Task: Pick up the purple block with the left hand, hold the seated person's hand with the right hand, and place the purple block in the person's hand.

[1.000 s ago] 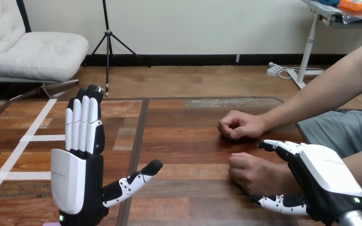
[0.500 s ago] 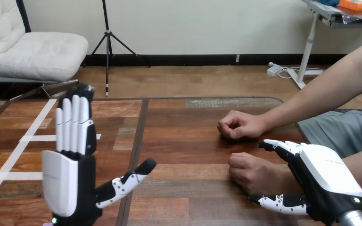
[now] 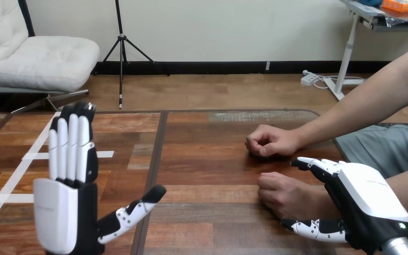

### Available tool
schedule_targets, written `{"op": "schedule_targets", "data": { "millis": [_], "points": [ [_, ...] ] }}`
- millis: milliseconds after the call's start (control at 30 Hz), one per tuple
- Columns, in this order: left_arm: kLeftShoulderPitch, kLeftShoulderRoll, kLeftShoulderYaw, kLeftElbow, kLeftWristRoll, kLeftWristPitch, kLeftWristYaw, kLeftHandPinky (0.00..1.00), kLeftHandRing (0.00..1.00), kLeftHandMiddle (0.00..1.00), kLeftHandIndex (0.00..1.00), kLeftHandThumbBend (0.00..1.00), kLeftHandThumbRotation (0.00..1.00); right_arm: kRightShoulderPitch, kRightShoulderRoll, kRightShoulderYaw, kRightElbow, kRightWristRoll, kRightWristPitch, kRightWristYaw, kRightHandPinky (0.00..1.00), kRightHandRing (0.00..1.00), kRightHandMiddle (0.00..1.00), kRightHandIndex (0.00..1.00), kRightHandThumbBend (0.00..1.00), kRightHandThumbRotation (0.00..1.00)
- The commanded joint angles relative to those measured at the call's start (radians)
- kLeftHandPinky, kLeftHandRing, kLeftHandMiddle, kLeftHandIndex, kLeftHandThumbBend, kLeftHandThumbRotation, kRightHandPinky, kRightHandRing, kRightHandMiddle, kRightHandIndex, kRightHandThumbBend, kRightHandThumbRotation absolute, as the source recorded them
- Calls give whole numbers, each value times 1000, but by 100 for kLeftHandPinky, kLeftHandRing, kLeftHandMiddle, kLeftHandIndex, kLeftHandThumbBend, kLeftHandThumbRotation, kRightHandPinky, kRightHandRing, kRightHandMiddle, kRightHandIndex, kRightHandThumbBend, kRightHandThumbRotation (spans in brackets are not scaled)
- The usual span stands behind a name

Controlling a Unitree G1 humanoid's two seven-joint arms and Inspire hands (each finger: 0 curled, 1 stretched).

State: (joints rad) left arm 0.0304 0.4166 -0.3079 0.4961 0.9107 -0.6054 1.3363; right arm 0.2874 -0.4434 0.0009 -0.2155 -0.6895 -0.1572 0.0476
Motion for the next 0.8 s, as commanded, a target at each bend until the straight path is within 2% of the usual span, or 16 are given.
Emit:
{"op": "schedule_targets", "data": {
  "millis": [0,267,767],
  "points": [
    [-6,20,31,-70,8,24,-3,100,99,100,100,70,82,-69,-19,2,-13,-3,-10,-12,93,88,83,84,68,29],
    [15,21,43,-94,8,41,-17,99,98,99,100,69,82,-71,-19,2,-13,-2,-10,-12,93,88,83,84,68,28],
    [21,9,36,-65,4,28,4,100,99,100,100,69,82,-75,-20,1,-9,0,-11,-12,92,88,83,84,68,28]
  ]
}}
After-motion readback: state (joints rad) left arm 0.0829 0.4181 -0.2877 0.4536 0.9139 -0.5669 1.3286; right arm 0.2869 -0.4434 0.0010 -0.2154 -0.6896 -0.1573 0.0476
